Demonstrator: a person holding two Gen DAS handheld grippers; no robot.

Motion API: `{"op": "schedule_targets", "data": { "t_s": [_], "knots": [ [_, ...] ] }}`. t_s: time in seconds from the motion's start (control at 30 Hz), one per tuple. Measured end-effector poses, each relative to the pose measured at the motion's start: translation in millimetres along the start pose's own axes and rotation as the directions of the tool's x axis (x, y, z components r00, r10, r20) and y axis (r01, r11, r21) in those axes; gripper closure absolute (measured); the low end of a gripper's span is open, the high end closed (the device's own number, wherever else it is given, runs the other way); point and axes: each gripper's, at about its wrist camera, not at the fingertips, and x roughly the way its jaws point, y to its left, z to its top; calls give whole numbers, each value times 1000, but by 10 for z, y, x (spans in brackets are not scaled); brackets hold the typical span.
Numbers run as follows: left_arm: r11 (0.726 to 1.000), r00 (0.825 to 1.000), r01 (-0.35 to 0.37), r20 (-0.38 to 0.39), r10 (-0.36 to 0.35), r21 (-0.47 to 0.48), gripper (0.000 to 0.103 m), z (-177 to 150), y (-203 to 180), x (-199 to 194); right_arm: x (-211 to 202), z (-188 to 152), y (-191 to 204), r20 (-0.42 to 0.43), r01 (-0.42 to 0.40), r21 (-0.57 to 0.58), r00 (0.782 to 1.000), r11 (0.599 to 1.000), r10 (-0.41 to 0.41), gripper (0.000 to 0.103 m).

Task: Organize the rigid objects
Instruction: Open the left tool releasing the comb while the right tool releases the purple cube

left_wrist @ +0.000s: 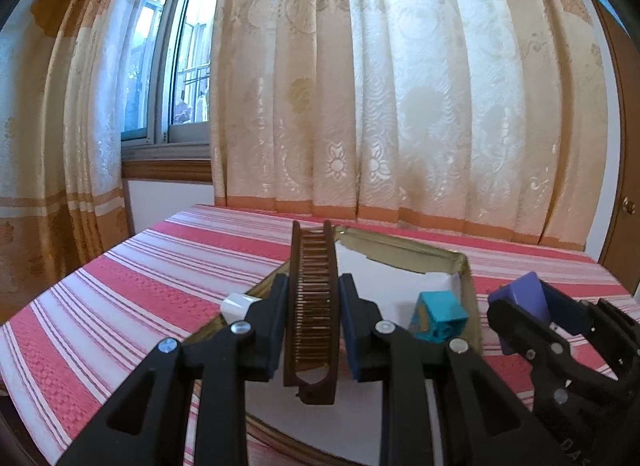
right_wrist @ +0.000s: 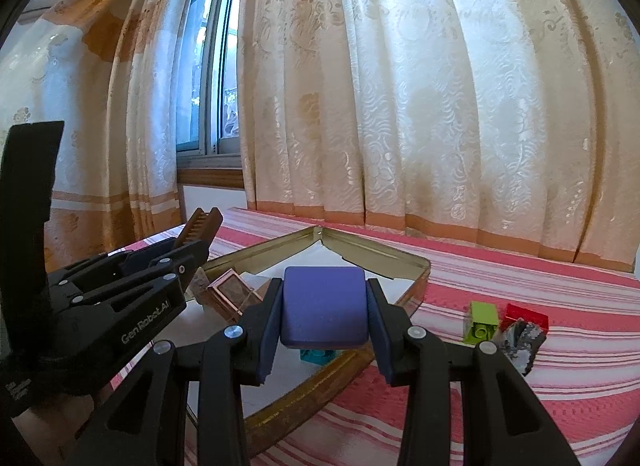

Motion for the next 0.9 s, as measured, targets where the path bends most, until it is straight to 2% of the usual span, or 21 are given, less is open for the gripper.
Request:
{"op": "schedule_targets", "data": {
  "t_s": [0.13, 0.37, 0.43, 0.47, 0.5, 0.53, 0.6, 0.63, 0.73, 0.83, 0.9],
  "knots": [
    [999, 1000, -23, -18, 23, 29, 79, 31, 24, 67, 132, 23, 37, -45, -19, -6, 999, 1000, 19, 60],
    [999, 997, -46, -63, 47, 26, 79, 42, 84, 188, 370, 26, 37, -148, -67, 22, 987, 997, 70, 60],
    [995, 993, -95, -69, 98, 43, 71, 63, 63, 221, 597, 31, 81, -229, -32, -16, 973, 999, 28, 57],
    [994, 992, -102, -68, 104, 42, 57, 72, 65, 220, 704, 28, 73, -265, -34, -14, 964, 999, 30, 56],
    [994, 993, -102, -61, 104, 37, 46, 81, 75, 199, 780, 37, 25, -278, -52, 23, 959, 998, 56, 51],
    [994, 993, -107, -49, 109, 36, 42, 87, 85, 170, 783, 49, -17, -262, -59, 48, 962, 997, 70, 43],
    [992, 992, -124, -25, 124, 37, 26, 88, 103, 124, 705, 81, -75, -193, -46, 59, 980, 997, 57, 34],
    [992, 992, -126, -19, 127, 30, 23, 86, 120, 109, 658, 85, -98, -166, -33, 62, 985, 998, 43, 31],
    [994, 994, -111, -22, 111, 4, 17, 87, 164, 96, 563, 89, -183, -131, -32, 87, 991, 996, 43, 30],
    [994, 993, -111, -25, 111, 1, 17, 94, 154, 89, 471, 76, -302, -129, -21, 116, 991, 993, 36, 30],
    [994, 994, -106, -24, 107, 7, 12, 99, 122, 72, 398, 60, -387, -130, -12, 118, 991, 993, 27, 30]
  ]
}}
